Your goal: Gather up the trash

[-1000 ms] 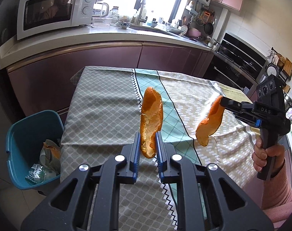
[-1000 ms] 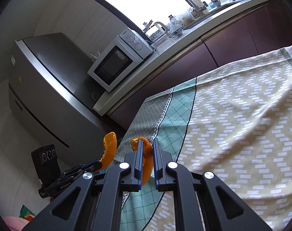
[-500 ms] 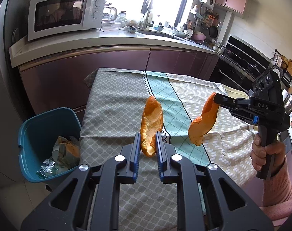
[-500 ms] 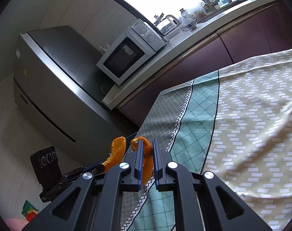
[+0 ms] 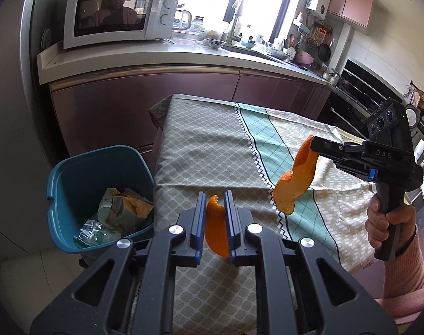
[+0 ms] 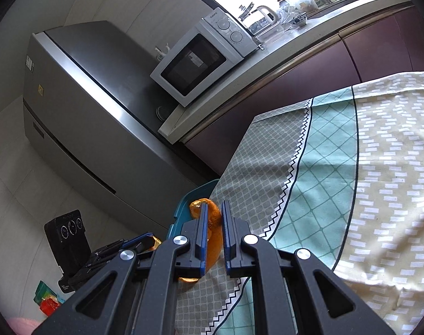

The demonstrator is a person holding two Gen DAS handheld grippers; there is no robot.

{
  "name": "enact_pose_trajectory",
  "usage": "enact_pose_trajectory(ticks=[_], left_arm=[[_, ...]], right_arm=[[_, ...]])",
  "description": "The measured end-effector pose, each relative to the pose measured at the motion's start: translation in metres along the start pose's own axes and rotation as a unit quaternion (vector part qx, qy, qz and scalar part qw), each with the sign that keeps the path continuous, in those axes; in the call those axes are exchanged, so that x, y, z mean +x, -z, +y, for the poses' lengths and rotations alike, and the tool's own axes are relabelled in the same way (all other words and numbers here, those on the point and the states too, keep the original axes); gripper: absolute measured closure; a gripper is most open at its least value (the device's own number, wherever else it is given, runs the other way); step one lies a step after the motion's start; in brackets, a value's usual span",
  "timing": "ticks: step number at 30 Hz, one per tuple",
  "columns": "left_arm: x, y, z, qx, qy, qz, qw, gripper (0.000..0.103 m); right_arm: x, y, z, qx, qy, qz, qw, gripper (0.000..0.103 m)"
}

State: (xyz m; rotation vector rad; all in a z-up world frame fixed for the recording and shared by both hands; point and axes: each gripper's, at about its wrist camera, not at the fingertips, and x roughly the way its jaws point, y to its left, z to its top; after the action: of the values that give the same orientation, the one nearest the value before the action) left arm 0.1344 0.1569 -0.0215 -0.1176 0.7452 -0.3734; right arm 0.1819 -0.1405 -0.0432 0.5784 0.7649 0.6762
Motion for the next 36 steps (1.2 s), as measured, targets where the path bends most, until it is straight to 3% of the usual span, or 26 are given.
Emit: enact_pose_trajectory(ticks=[10,13,19,26,30,36], left_arm=[[-0.006,-0.001,0.014,-0.012,0.001,-0.009,0.9999,0.090],[-0.004,0.002,0.019,-0.021,0.016,-0.008,0.9996,0.090],[0.016,0.024,0.025,-0.032,0.024,0.029,0.9988,0.090],[0.029,0.045,0.028,-0.045,0.053,0.062,0.9957,0.079],[0.036,0.051,0.026,-0.046,0.056,0.078,0.9944,0.081],[0.033,0.049,0.024,-0.045,0.038,0.067,0.9960,0.089]], right_arm=[[0.014,0.002,0.006,-0.002,-0.004,0.015,1.000,0.095],[0.018,0.002,0.006,-0.001,-0.006,0.019,1.000,0.095],[0.022,0.006,0.003,0.001,-0.004,0.029,1.000,0.095],[0.023,0.010,-0.002,0.006,-0.001,0.033,0.999,0.095],[0.025,0.011,-0.001,0.007,-0.001,0.034,0.999,0.095],[0.024,0.010,0.001,0.006,-0.003,0.033,0.999,0.095]])
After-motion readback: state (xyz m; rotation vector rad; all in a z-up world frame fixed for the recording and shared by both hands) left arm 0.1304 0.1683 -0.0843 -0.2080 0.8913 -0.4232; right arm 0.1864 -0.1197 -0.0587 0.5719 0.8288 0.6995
